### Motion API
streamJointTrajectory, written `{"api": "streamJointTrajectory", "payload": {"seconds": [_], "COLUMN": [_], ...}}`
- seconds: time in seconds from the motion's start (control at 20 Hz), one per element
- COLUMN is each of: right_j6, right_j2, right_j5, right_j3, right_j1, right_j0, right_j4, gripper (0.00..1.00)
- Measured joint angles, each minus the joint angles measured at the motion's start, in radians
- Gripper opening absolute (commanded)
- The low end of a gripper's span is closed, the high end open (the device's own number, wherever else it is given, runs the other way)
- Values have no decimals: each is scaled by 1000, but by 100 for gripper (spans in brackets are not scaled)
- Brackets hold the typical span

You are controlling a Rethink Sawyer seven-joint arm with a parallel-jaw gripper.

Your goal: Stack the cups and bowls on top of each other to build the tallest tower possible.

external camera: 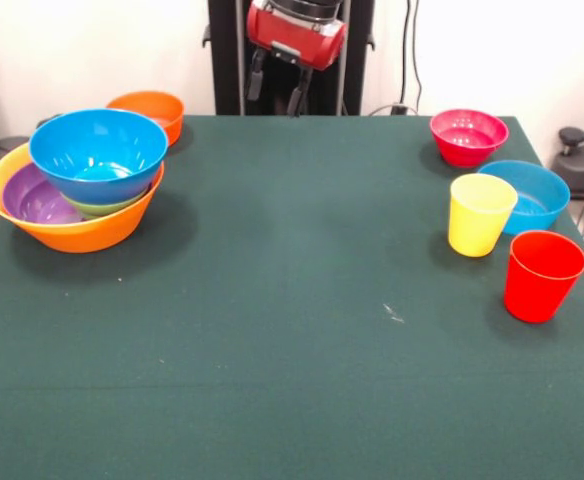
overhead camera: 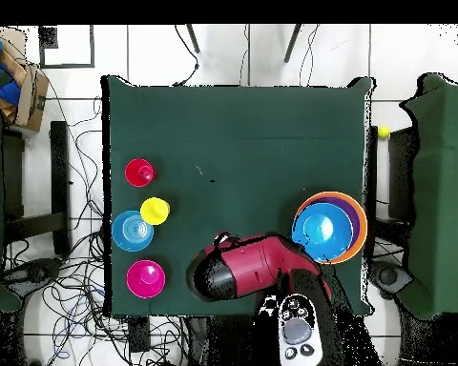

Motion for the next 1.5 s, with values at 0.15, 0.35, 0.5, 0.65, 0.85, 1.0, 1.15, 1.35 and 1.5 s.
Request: {"api": "streamJointTrajectory", "payload": {"seconds": [0.15,0.35,0.5,0.65,0.85,1.0,1.15,1.35,1.5], "right_j6": [0,0,0,0,0,0,0,0,0], "right_j2": [1,4,9,11,11,11,11,11,11], "right_j5": [19,61,103,133,162,189,213,234,238], "right_j3": [0,0,1,1,0,-2,-7,-16,-27], "right_j1": [-28,-79,-120,-145,-172,-185,-191,-190,-188], "right_j0": [0,-11,-29,-43,-48,-45,-37,-22,-4], "right_j4": [58,135,184,210,225,228,231,237,245], "gripper": [100,100,100,100,100,100,100,100,100]}}
